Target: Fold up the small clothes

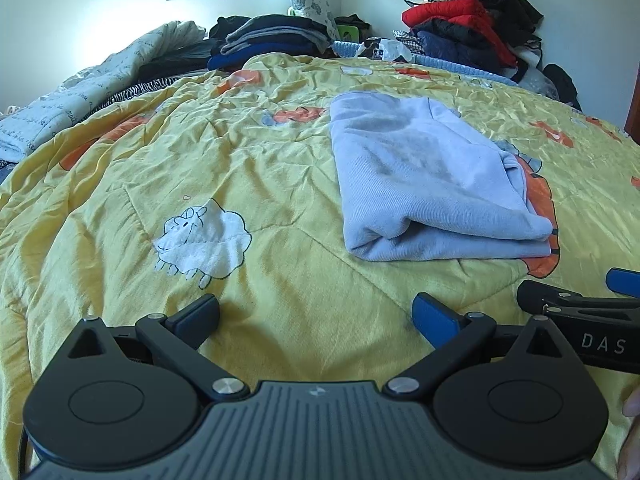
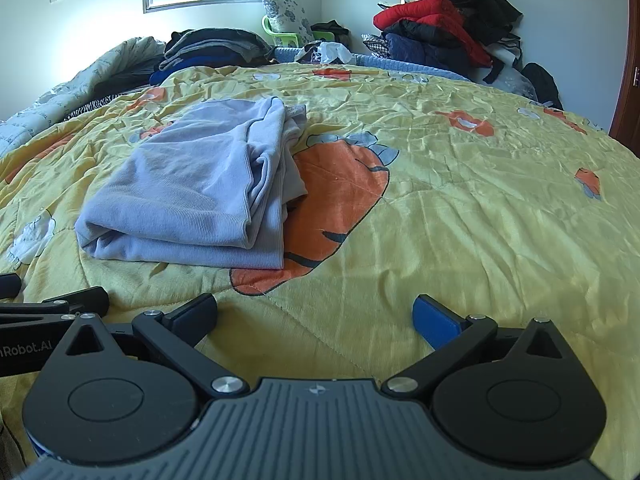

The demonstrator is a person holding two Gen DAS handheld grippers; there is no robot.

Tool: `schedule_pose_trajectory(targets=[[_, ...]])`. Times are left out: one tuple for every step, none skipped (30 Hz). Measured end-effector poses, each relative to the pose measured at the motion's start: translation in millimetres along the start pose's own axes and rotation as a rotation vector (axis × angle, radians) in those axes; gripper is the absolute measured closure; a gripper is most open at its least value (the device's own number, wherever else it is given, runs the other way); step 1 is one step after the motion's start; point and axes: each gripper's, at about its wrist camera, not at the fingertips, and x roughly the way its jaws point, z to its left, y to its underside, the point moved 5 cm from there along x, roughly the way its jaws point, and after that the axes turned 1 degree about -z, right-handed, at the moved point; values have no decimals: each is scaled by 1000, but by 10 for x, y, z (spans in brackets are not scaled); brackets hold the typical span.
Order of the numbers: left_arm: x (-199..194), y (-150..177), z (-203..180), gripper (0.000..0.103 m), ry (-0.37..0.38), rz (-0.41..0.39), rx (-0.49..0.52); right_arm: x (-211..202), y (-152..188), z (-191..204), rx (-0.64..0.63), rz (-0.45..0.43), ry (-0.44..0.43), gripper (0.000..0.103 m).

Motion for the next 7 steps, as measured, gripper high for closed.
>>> schedule_pose_trajectory(targets=[[10, -7, 1, 0, -1, 0, -1, 1, -4, 0, 0, 0, 0, 0], [5, 6, 2, 0, -4, -2, -3, 1, -1, 0, 0, 0, 0, 0], [8, 10, 1, 0, -5, -3, -3, 0, -1, -1, 0, 0, 0, 1], [11, 10, 4, 0, -4, -3, -4, -2, 2, 1, -1, 0, 0, 1], [13, 11, 2, 0, -4, -4, -3, -4, 3, -1, 0, 0, 0, 1], [11, 12, 3, 0, -5, -4, -2, -3, 3, -1, 0, -1, 0, 1], [12, 12, 3, 0, -4, -4, -2, -2, 1, 2, -1, 0, 1, 1]])
